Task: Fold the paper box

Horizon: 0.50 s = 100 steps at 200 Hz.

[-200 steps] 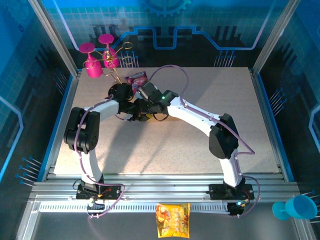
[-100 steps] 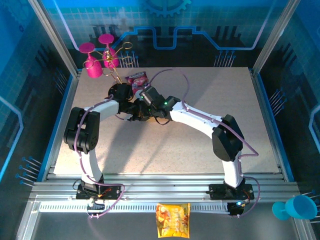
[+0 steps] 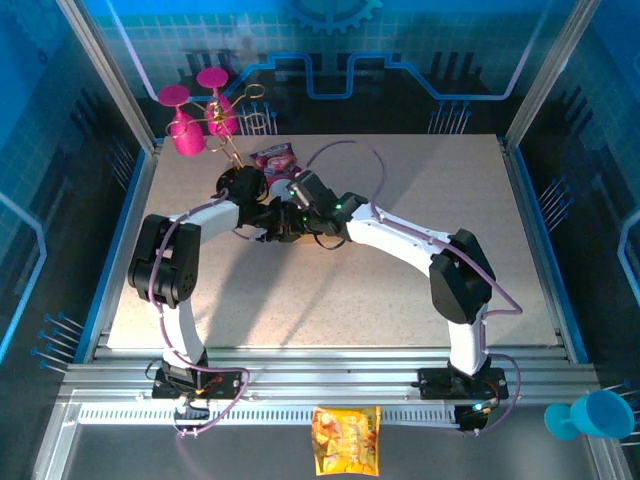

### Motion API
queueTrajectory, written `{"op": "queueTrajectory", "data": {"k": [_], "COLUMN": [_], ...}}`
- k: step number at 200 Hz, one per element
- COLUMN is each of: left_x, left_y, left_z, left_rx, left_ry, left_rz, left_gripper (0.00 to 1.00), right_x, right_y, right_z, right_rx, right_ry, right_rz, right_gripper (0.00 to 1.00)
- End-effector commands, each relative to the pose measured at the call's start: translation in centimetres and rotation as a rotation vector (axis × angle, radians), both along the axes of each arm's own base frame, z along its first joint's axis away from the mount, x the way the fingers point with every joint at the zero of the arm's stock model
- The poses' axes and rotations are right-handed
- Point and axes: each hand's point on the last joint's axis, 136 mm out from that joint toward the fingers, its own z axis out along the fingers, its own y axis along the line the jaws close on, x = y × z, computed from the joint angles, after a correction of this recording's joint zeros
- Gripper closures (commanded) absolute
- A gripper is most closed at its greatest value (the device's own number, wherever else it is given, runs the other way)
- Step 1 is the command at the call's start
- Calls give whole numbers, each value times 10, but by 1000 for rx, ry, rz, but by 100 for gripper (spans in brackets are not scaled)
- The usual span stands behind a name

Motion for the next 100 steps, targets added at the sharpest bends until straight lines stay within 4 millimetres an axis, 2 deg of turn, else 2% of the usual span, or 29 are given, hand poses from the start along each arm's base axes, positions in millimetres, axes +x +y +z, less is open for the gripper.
{"op": "queueTrajectory", "data": {"k": [1, 58, 80, 100], "left_x": [5, 6, 5, 5], "left_y": [3, 3, 3, 3], "left_z": [12, 11, 10, 9], "left_rx": [-57, -53, -52, -50], "left_ry": [182, 182, 184, 187], "left_rz": [202, 209, 209, 210], "left_gripper": [93, 98, 99, 99], "right_x": [-20, -19, -15, -15], "right_y": [-13, -4, -1, 2], "right_z": [-20, -1, 13, 34], "right_rx": [-43, 41, 91, 163], "right_ry": [156, 227, 237, 241], "right_rz": [-5, -55, -67, -80], "right_gripper": [91, 81, 74, 66]}}
